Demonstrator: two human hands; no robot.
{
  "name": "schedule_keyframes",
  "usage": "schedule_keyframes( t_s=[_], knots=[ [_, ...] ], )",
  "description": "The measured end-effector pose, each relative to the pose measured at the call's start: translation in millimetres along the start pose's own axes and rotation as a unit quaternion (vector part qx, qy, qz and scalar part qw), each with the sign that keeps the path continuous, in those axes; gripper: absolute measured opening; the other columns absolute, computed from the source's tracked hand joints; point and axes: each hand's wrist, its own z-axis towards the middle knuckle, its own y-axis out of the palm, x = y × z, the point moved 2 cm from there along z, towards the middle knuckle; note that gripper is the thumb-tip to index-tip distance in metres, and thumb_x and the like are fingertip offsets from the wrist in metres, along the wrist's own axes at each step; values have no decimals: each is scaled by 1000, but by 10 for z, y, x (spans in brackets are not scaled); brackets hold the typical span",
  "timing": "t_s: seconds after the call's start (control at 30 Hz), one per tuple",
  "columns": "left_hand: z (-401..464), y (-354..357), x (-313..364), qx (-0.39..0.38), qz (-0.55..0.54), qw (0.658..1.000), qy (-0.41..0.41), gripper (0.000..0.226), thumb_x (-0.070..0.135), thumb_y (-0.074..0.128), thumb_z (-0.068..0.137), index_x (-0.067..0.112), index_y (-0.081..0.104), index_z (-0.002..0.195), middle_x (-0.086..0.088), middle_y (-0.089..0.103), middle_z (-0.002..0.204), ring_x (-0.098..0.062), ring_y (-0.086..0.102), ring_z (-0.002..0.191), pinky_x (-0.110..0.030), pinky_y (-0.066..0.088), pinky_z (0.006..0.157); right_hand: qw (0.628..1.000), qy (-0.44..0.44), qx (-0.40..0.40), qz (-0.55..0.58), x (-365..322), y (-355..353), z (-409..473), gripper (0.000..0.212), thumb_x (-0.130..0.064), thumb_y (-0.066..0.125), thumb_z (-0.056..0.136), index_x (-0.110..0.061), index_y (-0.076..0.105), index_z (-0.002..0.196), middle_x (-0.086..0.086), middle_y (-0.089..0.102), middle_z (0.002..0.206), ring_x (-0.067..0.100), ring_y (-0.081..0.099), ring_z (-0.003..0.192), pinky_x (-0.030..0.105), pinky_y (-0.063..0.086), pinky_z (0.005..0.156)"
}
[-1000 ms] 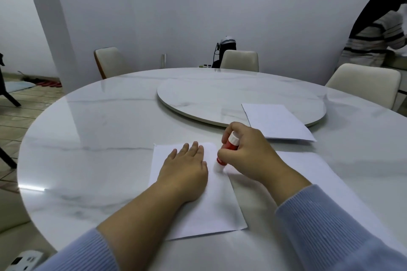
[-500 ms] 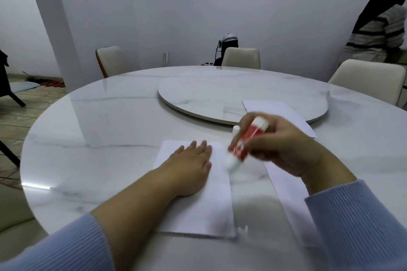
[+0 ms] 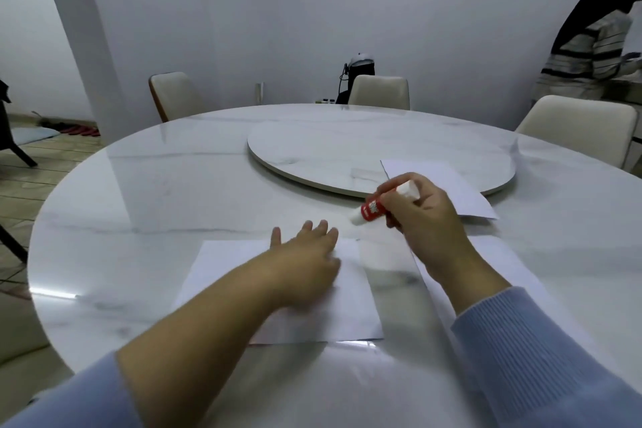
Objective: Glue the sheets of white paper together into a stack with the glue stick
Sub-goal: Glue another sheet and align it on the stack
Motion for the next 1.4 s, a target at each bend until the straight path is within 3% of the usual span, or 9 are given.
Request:
schedule_keyframes(
  t_s=[0.33,0.5,0.7,0.77,0.93,1.07,1.13,1.27,1.4],
  knots=[
    [48,292,-8,39,26,999,-2,55,36,12,98,23,-7,148,7,-15,158,-8,-13,144,-38,-9,117,977,-14,-108,-181,51,193,-50,7,-15,60,75,-20,64,77,2,74,77,11,58,56,19,45,52],
    [45,265,-19,30,26,999,-4,55,33,12,98,24,-7,148,6,-14,158,-8,-12,144,-39,-9,118,961,-30,-200,-188,-151,161,-140,20,-31,56,56,-15,65,64,7,72,74,26,67,75,42,56,72],
    [25,271,-9,25,25,999,1,56,39,11,98,24,-9,149,6,-15,158,-8,-14,144,-40,-9,118,913,64,-389,-101,-249,210,-262,12,-6,48,60,-10,58,56,19,69,64,14,57,50,19,35,42],
    [3,227,-5,13,33,999,12,58,40,15,98,24,-8,149,6,-15,158,-8,-15,144,-40,-9,118,931,53,-360,-37,-238,167,-223,16,-4,46,59,-10,60,55,20,68,63,20,53,52,20,33,43],
    [-183,-9,-44,-87,23,987,134,62,29,35,97,36,0,148,20,-21,152,-3,-25,138,-32,-13,112,947,32,-55,315,-183,-150,-11,25,-10,44,65,-15,64,51,11,69,59,22,59,56,21,36,48],
    [-191,-89,-222,28,53,993,-107,67,51,20,96,21,-7,149,-1,-15,159,-23,-15,145,-43,-3,116,940,51,107,319,-59,-222,39,26,-10,48,77,-15,64,58,13,69,68,18,49,49,18,36,39],
    [-188,12,-229,-18,112,983,-143,73,56,18,94,16,-10,148,-9,-16,158,-31,-14,145,-47,-1,117,961,45,157,225,-26,-196,31,11,-14,54,74,-17,61,66,4,66,66,13,47,50,17,37,38],
    [-192,28,-204,-122,46,991,33,72,51,33,93,32,-12,146,12,-22,155,-9,-19,142,-31,-10,113,996,-34,56,53,-35,10,-26,5,-17,59,71,-21,60,68,9,69,67,11,49,43,20,40,40],
    [-87,54,-164,3,-14,1000,13,70,53,28,94,26,-7,148,9,-15,158,-7,-16,143,-30,-8,116,993,-53,-42,-101,-18,189,-87,4,-26,59,72,-24,61,75,-5,72,71,18,55,53,36,50,53]
  ],
)
